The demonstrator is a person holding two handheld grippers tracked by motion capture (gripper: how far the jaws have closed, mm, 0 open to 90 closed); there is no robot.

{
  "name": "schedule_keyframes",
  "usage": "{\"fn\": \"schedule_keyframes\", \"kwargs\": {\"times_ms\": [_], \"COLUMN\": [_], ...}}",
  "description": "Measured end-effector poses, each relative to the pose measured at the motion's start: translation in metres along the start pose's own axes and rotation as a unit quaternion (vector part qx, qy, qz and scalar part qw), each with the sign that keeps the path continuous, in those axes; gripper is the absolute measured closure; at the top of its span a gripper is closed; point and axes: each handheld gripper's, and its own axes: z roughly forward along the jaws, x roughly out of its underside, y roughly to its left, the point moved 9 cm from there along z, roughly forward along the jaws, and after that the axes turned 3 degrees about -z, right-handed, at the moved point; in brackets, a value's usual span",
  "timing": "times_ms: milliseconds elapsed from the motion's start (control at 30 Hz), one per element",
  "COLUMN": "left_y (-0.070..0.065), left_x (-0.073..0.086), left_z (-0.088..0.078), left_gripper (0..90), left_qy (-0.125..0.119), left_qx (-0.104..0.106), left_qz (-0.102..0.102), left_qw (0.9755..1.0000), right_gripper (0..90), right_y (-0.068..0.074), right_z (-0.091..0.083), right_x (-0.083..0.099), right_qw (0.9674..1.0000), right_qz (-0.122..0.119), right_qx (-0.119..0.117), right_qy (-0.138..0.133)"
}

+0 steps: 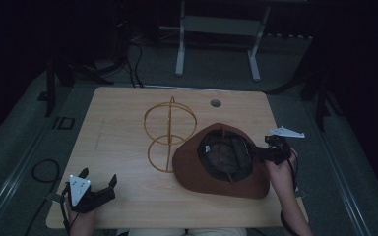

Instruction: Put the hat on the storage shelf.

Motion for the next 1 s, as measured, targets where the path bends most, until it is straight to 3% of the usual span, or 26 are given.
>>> {"fn": "schedule_keyframes", "kwargs": {"times_ms": [133,233,467,533,633,733,833,867,967,1000], "left_y": [0.001,0.002,-0.002,-0.002,-0.005,-0.007,-0.008,-0.008,-0.006,-0.005], "left_x": [0.002,0.001,0.002,0.002,0.0,0.0,0.001,0.001,0.001,0.002], "left_z": [0.0,0.0,0.0,0.0,-0.001,-0.001,-0.001,0.0,0.0,0.0], "left_gripper": [2.9,2.9,2.9,2.9,2.9,2.9,2.9,2.9,2.9,2.9], "left_qy": [0.007,0.005,0.012,0.012,0.001,0.001,0.005,0.006,0.009,0.009], "left_qx": [-0.006,-0.007,-0.001,0.003,0.023,0.023,0.021,0.021,0.016,0.015], "left_qz": [0.005,0.002,0.007,-0.001,-0.009,0.002,0.006,0.004,-0.001,-0.005], "left_qw": [0.9999,1.0,0.9999,0.9999,0.9997,0.9997,0.9998,0.9998,0.9998,0.9998], "right_gripper": [13.8,13.8,13.7,14.0,17.8,22.9,26.8,33.3,50.6,52.4], "right_y": [0.004,0.004,0.006,0.007,0.007,0.006,0.007,0.006,0.008,0.009], "right_z": [0.014,0.026,0.052,0.059,0.067,0.074,0.078,0.079,0.079,0.079], "right_x": [-0.003,-0.002,0.002,0.007,0.014,0.022,0.027,0.03,0.032,0.032], "right_qw": [0.9996,0.9994,0.9981,0.9968,0.9942,0.9911,0.9899,0.9894,0.9895,0.9887], "right_qz": [0.005,-0.012,-0.016,-0.025,-0.039,-0.053,-0.058,-0.057,-0.056,-0.062], "right_qx": [-0.025,-0.012,0.0,0.005,0.017,0.029,0.032,0.042,0.034,0.038], "right_qy": [0.014,0.03,0.059,0.076,0.099,0.119,0.125,0.127,0.128,0.132]}}
